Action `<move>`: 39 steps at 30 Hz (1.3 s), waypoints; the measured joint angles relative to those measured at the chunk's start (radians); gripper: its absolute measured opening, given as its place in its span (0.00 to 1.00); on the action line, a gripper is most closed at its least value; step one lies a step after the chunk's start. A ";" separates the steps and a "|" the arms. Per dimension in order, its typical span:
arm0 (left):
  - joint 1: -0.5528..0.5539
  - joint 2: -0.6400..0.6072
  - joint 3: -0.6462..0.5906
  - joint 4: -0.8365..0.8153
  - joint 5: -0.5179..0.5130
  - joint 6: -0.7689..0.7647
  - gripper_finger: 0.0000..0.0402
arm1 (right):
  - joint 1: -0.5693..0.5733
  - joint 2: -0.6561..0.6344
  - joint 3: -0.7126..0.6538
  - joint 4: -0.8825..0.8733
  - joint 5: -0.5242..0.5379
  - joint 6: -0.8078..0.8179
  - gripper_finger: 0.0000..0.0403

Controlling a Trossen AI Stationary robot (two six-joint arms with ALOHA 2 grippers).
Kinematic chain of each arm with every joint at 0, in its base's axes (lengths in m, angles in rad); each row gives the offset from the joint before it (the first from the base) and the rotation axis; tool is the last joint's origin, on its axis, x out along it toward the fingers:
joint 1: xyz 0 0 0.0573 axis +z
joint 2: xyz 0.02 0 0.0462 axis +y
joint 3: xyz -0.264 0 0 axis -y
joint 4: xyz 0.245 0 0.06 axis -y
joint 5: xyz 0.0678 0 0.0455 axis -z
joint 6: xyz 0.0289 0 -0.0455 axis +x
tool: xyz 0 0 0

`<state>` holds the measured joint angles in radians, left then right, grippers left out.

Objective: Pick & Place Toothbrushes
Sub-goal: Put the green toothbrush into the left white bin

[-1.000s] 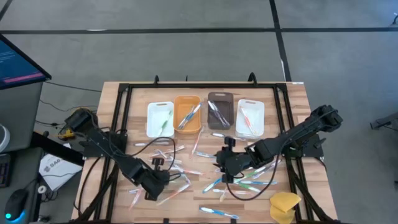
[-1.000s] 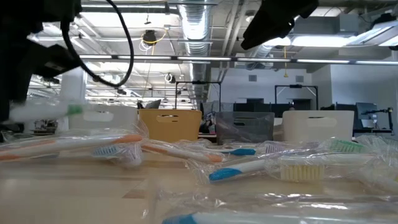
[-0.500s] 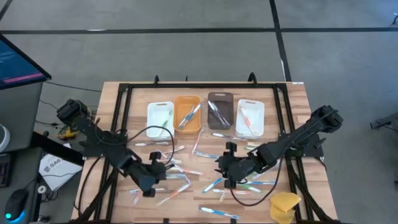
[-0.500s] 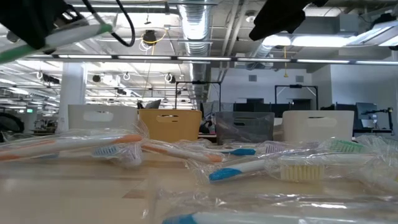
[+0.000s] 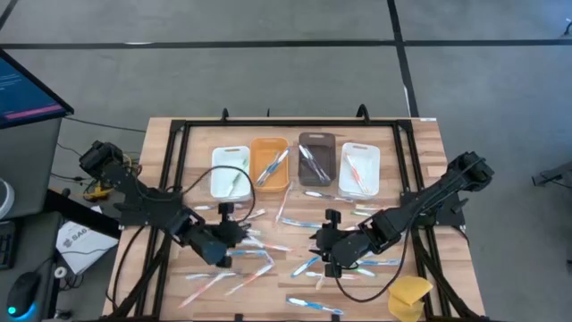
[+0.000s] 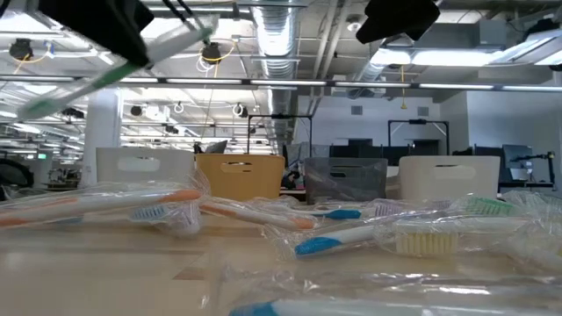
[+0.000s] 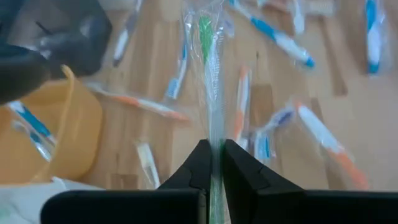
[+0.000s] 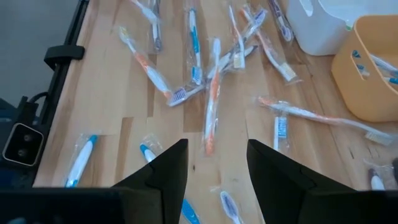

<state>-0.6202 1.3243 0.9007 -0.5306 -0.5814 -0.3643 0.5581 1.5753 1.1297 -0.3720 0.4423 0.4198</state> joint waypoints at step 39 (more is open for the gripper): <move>0.865 -0.299 0.001 -0.107 0.190 -0.061 0.03 | 0.054 0.000 0.000 0.065 0.004 0.045 0.39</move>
<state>0.2452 1.0250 0.9016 -0.6379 -0.3919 -0.4255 0.6125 1.5753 1.1294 -0.3065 0.4465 0.4644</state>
